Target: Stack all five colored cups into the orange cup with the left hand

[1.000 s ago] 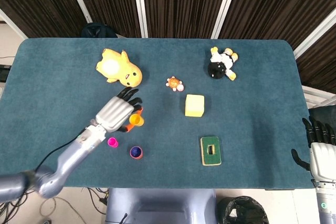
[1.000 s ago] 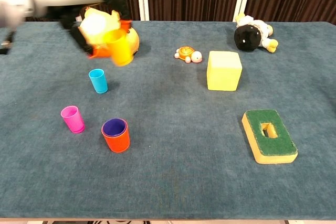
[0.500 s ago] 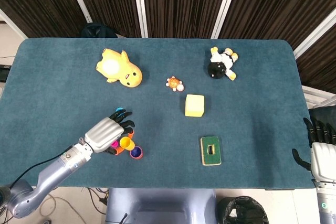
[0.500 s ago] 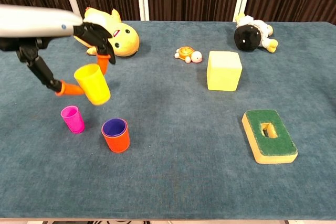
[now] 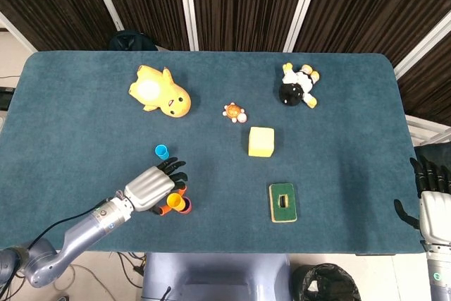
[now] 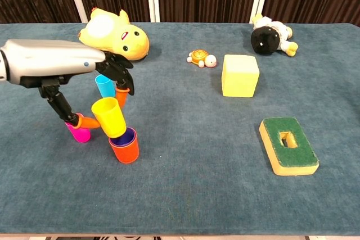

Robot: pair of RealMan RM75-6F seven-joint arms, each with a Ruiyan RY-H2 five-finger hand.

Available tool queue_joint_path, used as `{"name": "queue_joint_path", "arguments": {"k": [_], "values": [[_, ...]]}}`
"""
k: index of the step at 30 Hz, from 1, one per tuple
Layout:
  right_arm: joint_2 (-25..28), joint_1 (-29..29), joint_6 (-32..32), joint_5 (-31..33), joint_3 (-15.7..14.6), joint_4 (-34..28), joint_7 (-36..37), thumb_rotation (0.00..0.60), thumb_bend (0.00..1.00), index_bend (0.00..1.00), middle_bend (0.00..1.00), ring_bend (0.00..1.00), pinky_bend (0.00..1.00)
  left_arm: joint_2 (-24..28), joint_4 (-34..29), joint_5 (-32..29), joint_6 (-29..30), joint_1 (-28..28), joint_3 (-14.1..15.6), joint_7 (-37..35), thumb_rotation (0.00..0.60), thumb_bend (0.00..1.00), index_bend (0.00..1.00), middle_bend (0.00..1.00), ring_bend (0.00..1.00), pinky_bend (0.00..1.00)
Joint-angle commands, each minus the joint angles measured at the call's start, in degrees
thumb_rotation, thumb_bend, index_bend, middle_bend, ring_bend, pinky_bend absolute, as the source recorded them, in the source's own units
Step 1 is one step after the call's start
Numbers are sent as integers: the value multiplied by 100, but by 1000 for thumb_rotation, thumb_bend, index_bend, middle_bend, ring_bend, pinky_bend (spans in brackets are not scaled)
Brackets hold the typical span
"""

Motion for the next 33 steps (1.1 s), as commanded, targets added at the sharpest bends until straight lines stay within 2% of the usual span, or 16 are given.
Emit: {"name": "queue_joint_path", "arguments": {"k": [1,11,14,19,21,25,27,33], "values": [[5,-2,-6,4,-1,4,9,600,373,46,44,67,0,-128,86,-14,-6,-21,-21,77,600,270,477,243,8,51],[10,-9,5,16,11,10,32,600,374,46,44,67,0,-384,234,-175,-112,-101,-23,553,600,257,436,232,7,50],[11,-10,8,20,16,12,40,600,373,46,44,67,0,-414,233,-236,-137,-129,-27,712,600,229,357,214,4,50],[23,-22,28,30,27,-1,62,600,373,46,44,67,0,-341,120,-485,-265,-212,-25,1061,600,176,125,159,0,46],[29,-24,33,27,28,-6,69,600,373,46,44,67,0,-282,37,-609,-301,-240,-37,1159,600,174,88,154,0,44],[35,-31,42,21,27,-12,84,600,374,46,44,67,0,-163,-167,-767,-97,-219,-184,1224,600,174,121,177,0,67],[37,-30,39,14,24,-15,88,600,374,46,44,67,0,-150,-214,-766,250,-115,-333,1159,600,174,149,190,0,77],[29,-25,30,8,18,-19,69,600,373,46,44,67,0,-186,107,-798,862,92,-495,1292,600,175,189,195,0,79]]}}
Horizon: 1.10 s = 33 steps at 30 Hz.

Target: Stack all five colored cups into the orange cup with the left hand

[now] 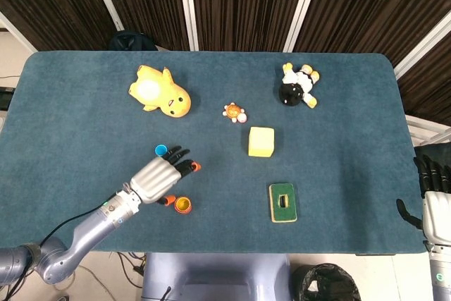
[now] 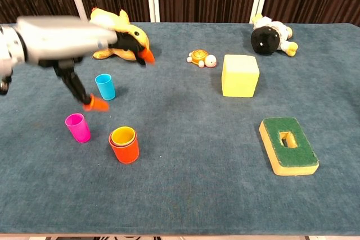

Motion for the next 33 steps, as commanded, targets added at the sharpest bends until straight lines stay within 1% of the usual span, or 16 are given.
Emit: {"name": "queue_joint_path", "arguments": {"k": [1,5,9,14,16,19,21,24,28,33], "values": [[-8,3,-5,-3,-4,-3,-16,600,373,46,44,67,0,-6,287,-146,304,137,-130,196,600,174,195,195,0,79],[-30,12,-21,-7,-17,-5,-72,600,373,46,44,67,0,-83,564,-581,267,93,-274,309,600,174,203,190,1,79],[-62,27,-42,-3,-22,-3,-125,600,373,46,44,67,0,-248,882,-990,235,-15,-458,434,600,175,247,217,38,79],[-80,35,-53,4,-20,5,-143,600,373,46,44,67,0,-556,1267,-1734,259,-197,-602,999,600,175,265,229,40,79],[-76,31,-43,15,-9,9,-127,600,374,46,44,67,0,-712,1391,-2176,304,-295,-628,1383,600,175,269,227,40,79],[-63,19,-19,15,0,8,-96,600,374,46,44,67,0,-914,1528,-2671,326,-392,-674,1652,600,174,272,223,40,79],[-56,11,1,15,8,7,-76,600,374,46,44,67,0,-1018,1613,-2871,292,-432,-685,1704,600,174,273,220,40,79],[-49,5,12,17,15,8,-52,600,374,46,44,67,0,-1161,1749,-3004,195,-461,-657,1668,600,174,275,217,40,78],[-45,6,5,20,15,12,-43,600,373,47,44,67,0,-1308,1946,-2991,60,-452,-552,1557,600,174,274,216,40,77],[-49,14,-17,26,12,19,-50,600,374,46,44,67,0,-1418,2106,-2951,-111,-446,-539,1313,600,174,291,218,40,76]]}}
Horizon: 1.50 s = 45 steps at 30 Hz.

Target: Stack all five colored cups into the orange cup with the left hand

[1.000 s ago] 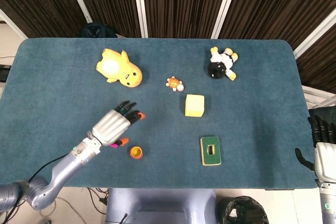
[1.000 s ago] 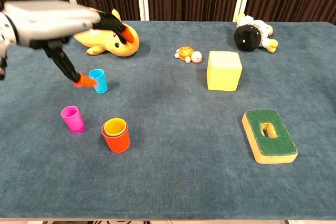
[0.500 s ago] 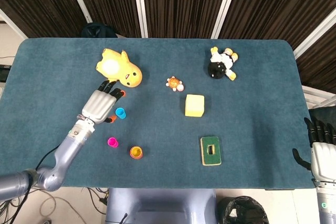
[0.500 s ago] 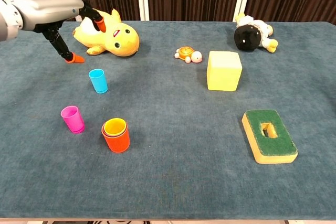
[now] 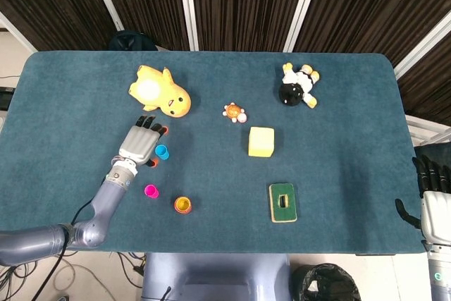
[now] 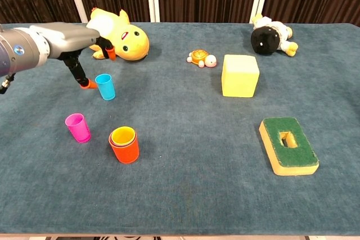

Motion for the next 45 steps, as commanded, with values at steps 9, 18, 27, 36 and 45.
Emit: {"name": "queue_joint_path", "arguments": {"k": [9,18,27,36,45], "values": [[-7,5,-19,15,5,13,19,600,374,46,44,67,2,-298,470,148,-149,-21,125,-198,600,180,368,251,51,78],[-17,16,-47,38,13,40,35,600,373,46,44,67,4,-567,795,148,-164,-74,138,-212,600,219,425,281,58,82],[-16,21,-56,42,20,52,78,600,374,47,44,67,3,-686,911,291,-93,-89,135,-257,600,315,519,352,68,87],[-20,20,-78,62,19,34,106,600,373,48,44,67,4,-408,440,485,101,-68,-10,-377,600,330,532,355,68,88],[-28,22,-83,76,22,19,80,600,373,51,44,67,4,602,-1457,639,299,-144,-139,3,600,329,521,351,68,88]]}}
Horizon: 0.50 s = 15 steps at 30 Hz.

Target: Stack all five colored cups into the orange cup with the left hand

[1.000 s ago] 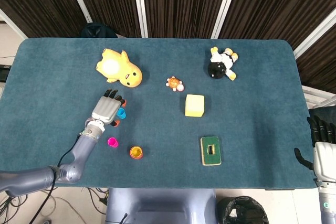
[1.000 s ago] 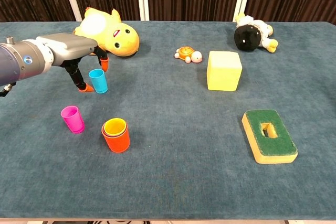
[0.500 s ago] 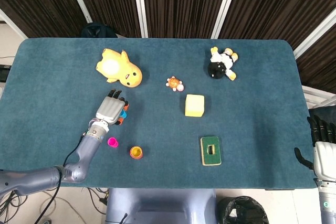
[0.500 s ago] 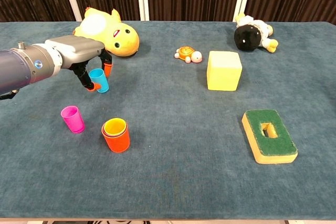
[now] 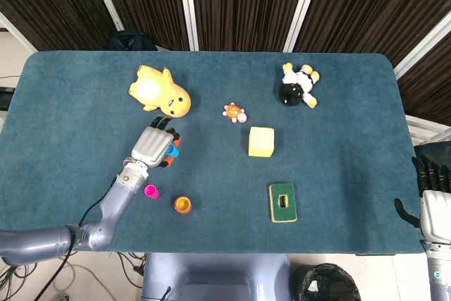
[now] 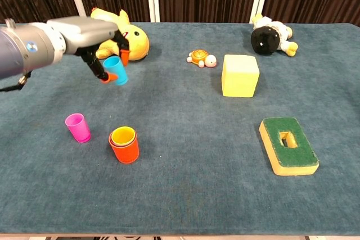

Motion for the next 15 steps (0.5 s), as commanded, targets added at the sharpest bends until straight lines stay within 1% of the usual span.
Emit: {"name": "queue_joint_path", "arguments": {"k": [1,6,9,11,15], "values": [[0,-3,8,-1,0,-6,-4,600,373,51,44,67,4,631,-1067,33,87,-62,-21,354,600,329,520,351,68,88],[1,-15,45,-8,9,-16,0,600,374,53,44,67,4,1172,-2168,-208,25,-165,173,836,600,328,519,350,76,88],[-2,-25,79,-6,23,-16,8,600,373,56,45,67,5,1330,-2496,-248,44,-208,288,1043,600,328,517,350,81,88],[-5,-32,102,-3,37,-14,38,600,373,59,46,67,4,1416,-2750,-228,92,-209,416,1177,600,327,517,349,81,88],[-18,-35,119,-11,40,10,51,600,374,60,45,67,5,1441,-2976,-220,89,-210,565,1232,600,326,516,348,81,87]]}}
